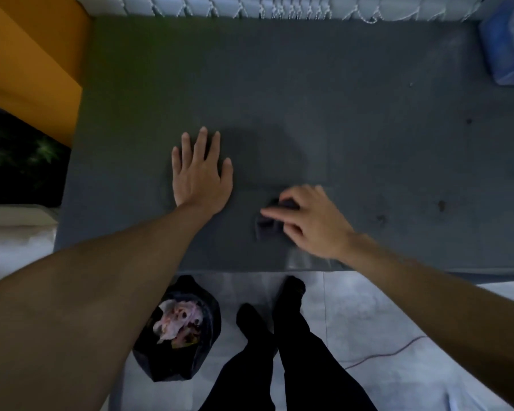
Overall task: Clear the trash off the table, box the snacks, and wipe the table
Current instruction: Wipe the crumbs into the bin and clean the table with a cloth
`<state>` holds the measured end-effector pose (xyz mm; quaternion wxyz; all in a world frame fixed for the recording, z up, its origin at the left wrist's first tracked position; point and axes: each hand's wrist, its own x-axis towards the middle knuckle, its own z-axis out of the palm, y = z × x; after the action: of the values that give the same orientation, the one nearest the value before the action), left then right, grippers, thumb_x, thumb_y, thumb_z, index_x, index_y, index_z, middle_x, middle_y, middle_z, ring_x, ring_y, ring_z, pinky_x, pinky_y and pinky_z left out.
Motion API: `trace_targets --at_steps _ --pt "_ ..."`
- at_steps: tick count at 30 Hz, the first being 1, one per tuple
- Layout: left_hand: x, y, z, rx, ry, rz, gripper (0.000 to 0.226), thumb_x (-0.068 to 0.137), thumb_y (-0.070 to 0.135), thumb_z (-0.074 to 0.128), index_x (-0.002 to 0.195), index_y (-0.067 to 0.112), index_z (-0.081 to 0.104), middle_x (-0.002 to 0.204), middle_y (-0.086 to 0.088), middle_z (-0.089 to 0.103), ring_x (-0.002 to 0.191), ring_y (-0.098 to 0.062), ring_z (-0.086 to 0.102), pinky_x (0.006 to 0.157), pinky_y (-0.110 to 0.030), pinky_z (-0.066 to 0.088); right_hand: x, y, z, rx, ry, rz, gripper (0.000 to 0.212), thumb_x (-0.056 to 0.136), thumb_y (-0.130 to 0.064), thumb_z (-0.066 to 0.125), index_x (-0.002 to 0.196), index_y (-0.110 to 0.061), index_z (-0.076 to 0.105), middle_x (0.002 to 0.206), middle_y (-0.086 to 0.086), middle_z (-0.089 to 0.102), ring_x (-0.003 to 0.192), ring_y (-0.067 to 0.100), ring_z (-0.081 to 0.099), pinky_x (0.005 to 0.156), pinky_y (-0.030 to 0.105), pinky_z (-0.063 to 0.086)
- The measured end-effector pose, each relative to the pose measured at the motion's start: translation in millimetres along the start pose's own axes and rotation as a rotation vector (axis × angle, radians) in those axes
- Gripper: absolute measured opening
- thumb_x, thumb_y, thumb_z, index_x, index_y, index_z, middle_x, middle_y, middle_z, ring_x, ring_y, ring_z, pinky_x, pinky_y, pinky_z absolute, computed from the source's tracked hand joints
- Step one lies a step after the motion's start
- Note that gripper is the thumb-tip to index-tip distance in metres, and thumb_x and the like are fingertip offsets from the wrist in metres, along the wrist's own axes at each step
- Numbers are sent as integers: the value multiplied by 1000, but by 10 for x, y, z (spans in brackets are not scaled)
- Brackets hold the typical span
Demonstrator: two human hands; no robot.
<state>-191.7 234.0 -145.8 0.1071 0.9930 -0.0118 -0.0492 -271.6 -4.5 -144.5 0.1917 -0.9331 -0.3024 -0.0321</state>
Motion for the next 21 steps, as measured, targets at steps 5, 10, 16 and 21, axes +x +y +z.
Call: trace_targets --at_steps 5,10,16,21 --pt "258 276 38 7 -15 24 62 103 45 27 160 26 17 168 2 7 155 -31 -2 125 -48 1 324 235 -6 -52 229 528 43 87 -17 58 128 -29 65 114 10 54 102 31 53 84 41 39" --pt "577 512 104 18 -44 -25 60 104 45 20 161 28 9 169 2 1 154 -35 -6 124 -51 -1 188 252 -39 5 82 133 42 87 -16 59 127 -26 67 110 9 57 96 29 54 79 39 38" --pt "588 537 154 77 -21 -38 63 102 50 13 161 29 3 169 2 -1 154 -36 -6 124 -52 -1 769 1004 -181 -120 119 273 47 86 -15 56 131 -30 64 117 11 54 104 30 51 85 41 37" --pt "628 572 161 92 -20 -65 64 101 50 11 160 30 2 169 2 -2 154 -34 -6 124 -52 1 1021 888 -96 11 160 361 42 88 -17 51 126 -25 68 113 8 54 103 27 51 88 39 36"
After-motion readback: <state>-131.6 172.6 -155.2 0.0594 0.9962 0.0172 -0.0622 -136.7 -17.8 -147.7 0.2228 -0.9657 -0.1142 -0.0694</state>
